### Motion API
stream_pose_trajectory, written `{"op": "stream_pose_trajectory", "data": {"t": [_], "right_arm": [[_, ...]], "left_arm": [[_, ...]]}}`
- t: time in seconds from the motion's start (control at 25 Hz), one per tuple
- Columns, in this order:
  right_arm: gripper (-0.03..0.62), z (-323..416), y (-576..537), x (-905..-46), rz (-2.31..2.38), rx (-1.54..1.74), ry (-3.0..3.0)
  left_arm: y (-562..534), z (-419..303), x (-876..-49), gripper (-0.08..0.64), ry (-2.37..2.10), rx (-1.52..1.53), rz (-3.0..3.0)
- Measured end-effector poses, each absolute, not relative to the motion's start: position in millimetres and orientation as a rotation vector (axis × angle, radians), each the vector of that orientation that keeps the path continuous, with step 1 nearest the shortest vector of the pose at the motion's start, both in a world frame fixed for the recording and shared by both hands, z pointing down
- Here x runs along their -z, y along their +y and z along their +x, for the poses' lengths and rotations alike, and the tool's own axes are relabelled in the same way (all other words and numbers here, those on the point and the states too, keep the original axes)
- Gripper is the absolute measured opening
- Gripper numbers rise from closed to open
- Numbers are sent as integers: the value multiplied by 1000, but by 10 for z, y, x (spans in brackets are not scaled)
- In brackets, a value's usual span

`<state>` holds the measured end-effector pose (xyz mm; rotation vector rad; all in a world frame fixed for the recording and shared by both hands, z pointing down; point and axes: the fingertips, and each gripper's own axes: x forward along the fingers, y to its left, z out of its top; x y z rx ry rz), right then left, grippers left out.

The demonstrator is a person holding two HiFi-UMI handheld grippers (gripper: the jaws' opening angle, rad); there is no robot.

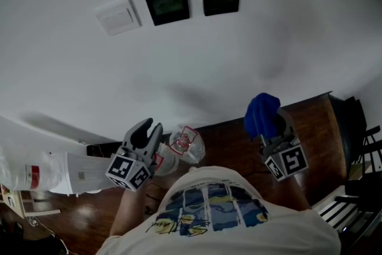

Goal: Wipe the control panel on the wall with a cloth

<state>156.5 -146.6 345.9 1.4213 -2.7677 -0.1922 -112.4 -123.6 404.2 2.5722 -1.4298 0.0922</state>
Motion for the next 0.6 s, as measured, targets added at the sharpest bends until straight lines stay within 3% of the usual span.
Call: {"op": "stream_pose_trajectory", "data": {"t": [0.24, 0.6], "right_arm": [[91, 1699, -1542, -3604, 1341, 202, -2810], [91, 1709, -1473, -3639, 1282, 196, -2847]], "left_arm": [[-1248, -805, -4081, 97, -1460, -77, 2577], [-1004, -909, -4336, 97, -1525, -136, 2485]]}}
